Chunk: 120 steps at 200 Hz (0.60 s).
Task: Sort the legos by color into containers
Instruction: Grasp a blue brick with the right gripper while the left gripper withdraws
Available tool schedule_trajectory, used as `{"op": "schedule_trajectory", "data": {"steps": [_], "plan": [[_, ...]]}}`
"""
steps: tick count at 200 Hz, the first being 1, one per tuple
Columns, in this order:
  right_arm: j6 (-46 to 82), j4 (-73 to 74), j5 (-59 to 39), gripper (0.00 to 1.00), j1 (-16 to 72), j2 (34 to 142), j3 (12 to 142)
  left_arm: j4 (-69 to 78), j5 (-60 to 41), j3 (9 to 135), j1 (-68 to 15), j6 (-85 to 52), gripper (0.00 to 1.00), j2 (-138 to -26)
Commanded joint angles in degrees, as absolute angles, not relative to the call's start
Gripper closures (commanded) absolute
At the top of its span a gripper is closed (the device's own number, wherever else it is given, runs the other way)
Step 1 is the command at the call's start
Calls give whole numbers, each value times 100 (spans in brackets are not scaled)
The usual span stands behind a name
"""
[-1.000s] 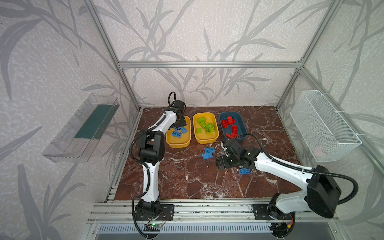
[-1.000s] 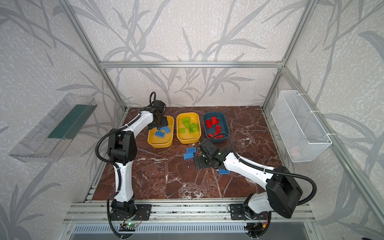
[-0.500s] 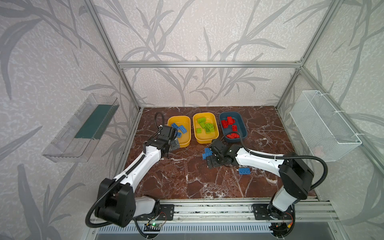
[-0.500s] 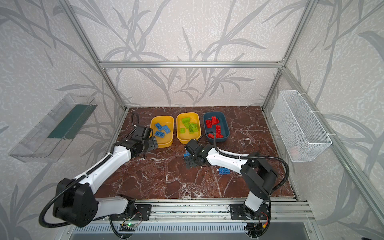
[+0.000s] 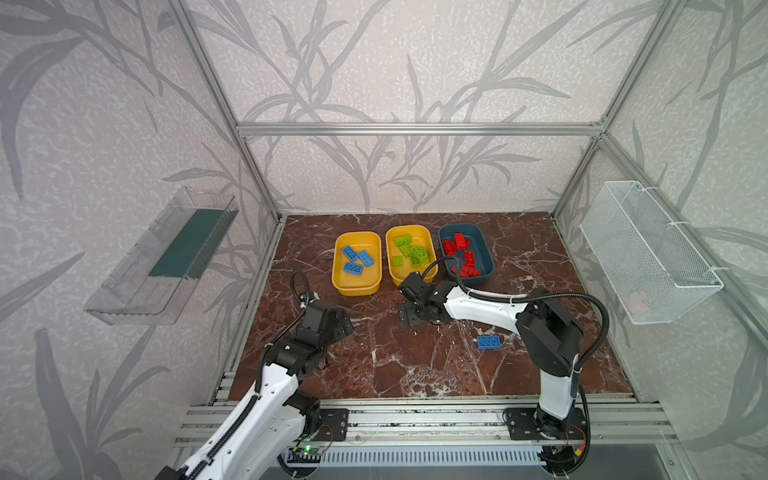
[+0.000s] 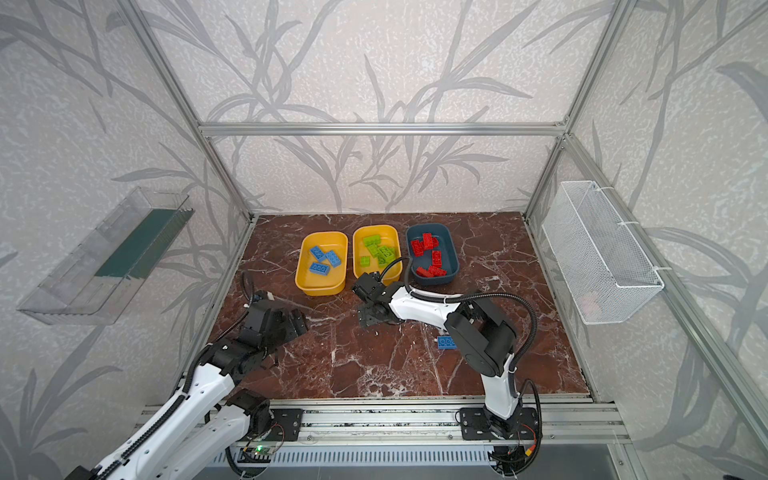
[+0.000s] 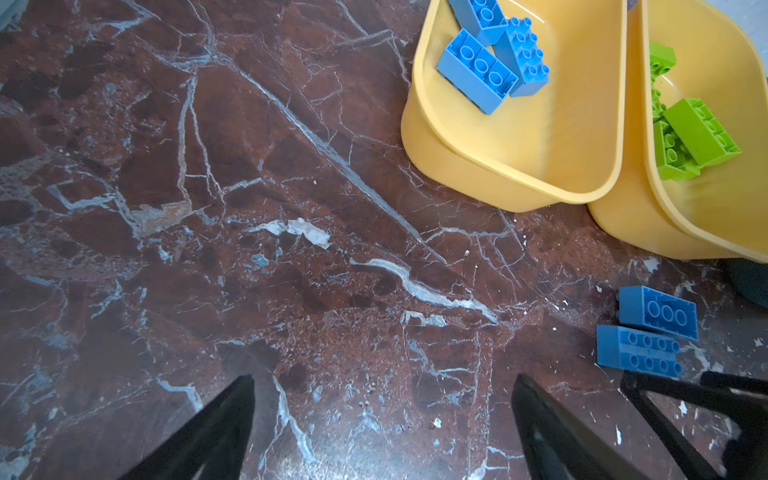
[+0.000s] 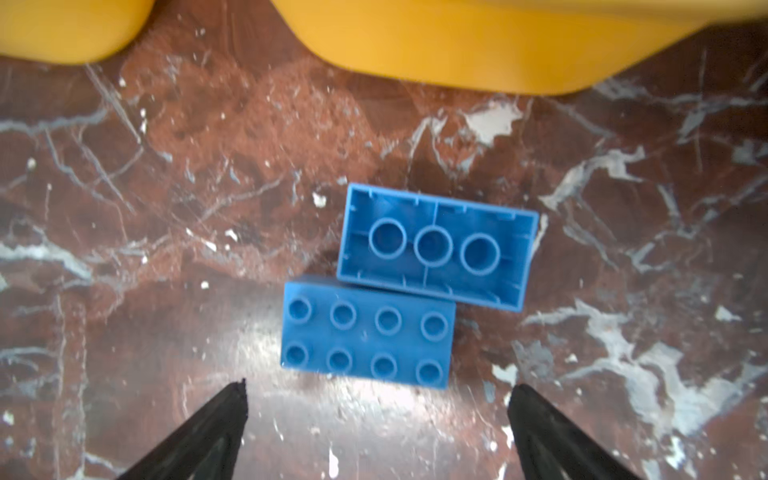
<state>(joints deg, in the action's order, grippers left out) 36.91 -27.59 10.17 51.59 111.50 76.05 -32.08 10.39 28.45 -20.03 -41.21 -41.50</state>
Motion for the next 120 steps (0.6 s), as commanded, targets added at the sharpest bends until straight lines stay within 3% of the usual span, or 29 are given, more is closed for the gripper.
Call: {"op": "schedule_trajectory", "data": {"steps": [1, 62, 84, 103, 120], "plan": [[3971, -2995, 1202, 3, 5183, 11396, 7880, -3278, 853, 2726, -2021, -4278, 4, -3975], [4233, -3179, 1327, 12, 5189, 11937, 8317, -3243, 656, 2639, -2021, -4337, 4, -3865], [4278, -3272, 1349, 24, 5194, 11979, 8348, -3218, 607, 2619, -2023, -4351, 3, -3832], [4269, -3383, 1415, 43, 5192, 11979, 8363, -3104, 565, 2576, -2022, -4383, 3, -3853], [4207, -3441, 1441, 51, 5192, 11971, 8383, -2988, 501, 2559, -2024, -4393, 3, -3871]]}}
